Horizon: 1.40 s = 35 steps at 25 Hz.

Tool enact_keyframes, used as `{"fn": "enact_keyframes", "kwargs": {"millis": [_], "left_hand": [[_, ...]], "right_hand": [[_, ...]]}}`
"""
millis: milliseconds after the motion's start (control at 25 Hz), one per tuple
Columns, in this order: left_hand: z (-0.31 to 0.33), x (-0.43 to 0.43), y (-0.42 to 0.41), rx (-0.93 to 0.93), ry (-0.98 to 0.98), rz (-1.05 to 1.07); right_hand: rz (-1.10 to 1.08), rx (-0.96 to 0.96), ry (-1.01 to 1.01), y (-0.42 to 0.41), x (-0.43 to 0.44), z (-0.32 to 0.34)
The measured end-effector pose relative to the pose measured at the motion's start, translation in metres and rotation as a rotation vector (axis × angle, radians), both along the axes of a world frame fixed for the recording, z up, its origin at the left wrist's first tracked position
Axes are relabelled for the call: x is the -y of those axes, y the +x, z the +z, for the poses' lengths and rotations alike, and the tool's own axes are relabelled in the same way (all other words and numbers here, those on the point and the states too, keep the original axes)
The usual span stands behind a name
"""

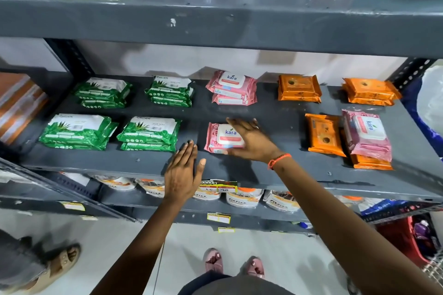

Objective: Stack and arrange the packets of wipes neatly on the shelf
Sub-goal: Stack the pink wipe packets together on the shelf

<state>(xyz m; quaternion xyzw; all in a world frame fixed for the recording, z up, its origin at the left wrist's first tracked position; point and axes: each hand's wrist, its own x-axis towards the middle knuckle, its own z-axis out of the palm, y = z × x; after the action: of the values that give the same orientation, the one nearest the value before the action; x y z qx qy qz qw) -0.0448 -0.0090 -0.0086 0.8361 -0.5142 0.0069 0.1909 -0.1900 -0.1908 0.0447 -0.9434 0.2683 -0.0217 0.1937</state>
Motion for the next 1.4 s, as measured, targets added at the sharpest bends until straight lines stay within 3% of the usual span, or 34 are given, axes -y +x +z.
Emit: {"fn": "enact_keyframes", "kwargs": {"millis": [120,200,360,480,680,880,1120,1400], "left_hand": [[-0.001,0.001,-0.001,-0.009,-0.024,0.01],[-0.001,0.001,-0.002,-0.015,-0.036,0.012],[-0.001,0.003,-0.004,-0.022,-0.05,0.029],[-0.001,0.003,-0.006,-0.023,-0.064,0.04],[0.0,0.003,-0.006,-0.028,-0.077,0.05],[-0.001,0.004,-0.007,-0.017,-0.097,0.054],[-0.002,0.003,-0.006,-0.001,-0.111,0.053],[0.0,0.001,-0.005,-0.013,-0.117,0.031]], "right_hand": [[-0.4,0.182,-0.263,-0.029,0.012,0.003],[-0.705,0.114,-0.356,-0.065,0.034,0.005],[-1.093,0.041,-0.314,-0.136,0.075,0.009],[-1.257,-0.039,-0.2,-0.161,0.085,0.01],[-1.243,-0.097,-0.187,-0.165,0.081,0.01],[-1.206,-0.014,-0.297,-0.144,0.063,0.018],[-0.765,-0.011,-0.393,-0.066,0.007,0.022],[-0.365,0.01,-0.29,-0.011,-0.025,0.016]]}}
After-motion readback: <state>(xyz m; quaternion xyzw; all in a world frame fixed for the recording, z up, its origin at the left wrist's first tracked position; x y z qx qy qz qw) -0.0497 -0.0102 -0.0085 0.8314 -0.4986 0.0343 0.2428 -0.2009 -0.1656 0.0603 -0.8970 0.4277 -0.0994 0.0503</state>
